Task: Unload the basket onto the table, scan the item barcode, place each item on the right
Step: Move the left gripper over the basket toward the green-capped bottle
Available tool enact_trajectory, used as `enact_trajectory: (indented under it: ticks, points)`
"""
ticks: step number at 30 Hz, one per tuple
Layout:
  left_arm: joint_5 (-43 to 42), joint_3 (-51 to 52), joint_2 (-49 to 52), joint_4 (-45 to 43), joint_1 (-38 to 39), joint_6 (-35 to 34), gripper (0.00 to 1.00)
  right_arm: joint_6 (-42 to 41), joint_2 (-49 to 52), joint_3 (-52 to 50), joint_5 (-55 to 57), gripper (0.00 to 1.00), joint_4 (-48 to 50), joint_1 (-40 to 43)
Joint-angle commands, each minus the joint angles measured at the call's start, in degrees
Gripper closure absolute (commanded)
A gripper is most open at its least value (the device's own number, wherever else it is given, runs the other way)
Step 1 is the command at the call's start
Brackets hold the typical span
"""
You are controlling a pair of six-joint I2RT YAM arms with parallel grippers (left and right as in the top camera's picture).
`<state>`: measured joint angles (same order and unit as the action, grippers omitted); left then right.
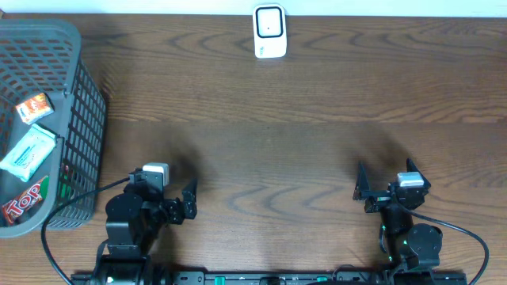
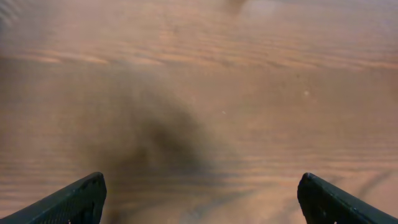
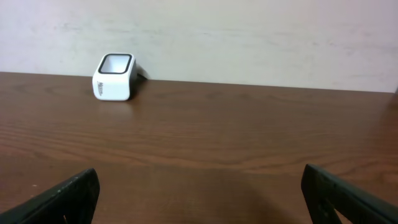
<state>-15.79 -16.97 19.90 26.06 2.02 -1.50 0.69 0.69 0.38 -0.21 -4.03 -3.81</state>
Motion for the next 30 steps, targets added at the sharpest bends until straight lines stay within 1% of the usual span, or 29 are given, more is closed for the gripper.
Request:
enact_trajectory:
  ticks: [1, 5, 13, 17, 18, 23, 25, 28, 30]
  points:
    - [-1.36, -2.19, 0.35, 2.80, -0.24, -0.15, 0.02, 0.22, -0.15, -0.07, 0.33, 0.01, -0.26, 0.50]
    - [1.46, -4.24, 0.48, 7.19, -0.24, -1.03, 0.02, 0.22, -0.13, -0.07, 0.31, 0.01, -0.24, 0.50]
    - [1.49, -13.31, 1.40, 12.92, -0.24, -1.05, 0.02, 0.22, -0.15, -0.07, 0.31, 0.01, -0.26, 0.50]
    - [1.68, -18.69, 4.42, 16.59, -0.24, -1.51, 0.02, 0.22, -0.15, -0.07, 0.31, 0.01, -0.26, 0.50]
    - [2.19, -19.98, 5.68, 17.18, -0.24, -2.51, 0.02, 0.22, -0.13, -0.07, 0.31, 0.01, -0.26, 0.50]
    - [2.29, -24.17, 11.69, 17.81, -0.24, -3.74, 0.02, 0.22, -0.15, -0.07, 0.31, 0.01, -0.26, 0.50]
    - [1.46, -24.76, 13.35, 17.66, -0.24, -3.76, 0.02, 0.22, -0.15, -0.07, 0.31, 0.01, -0.26, 0.50]
    - [-3.58, -24.74, 14.75, 17.16, -0.24, -3.76, 0.02, 0.22, -0.13, -0.07, 0.31, 0.01, -0.26, 0.50]
    - [-4.79, -24.72, 15.19, 17.09, -0.24, -3.76, 0.02, 0.22, -0.13, -0.07, 0.31, 0.01, -0.26, 0.50]
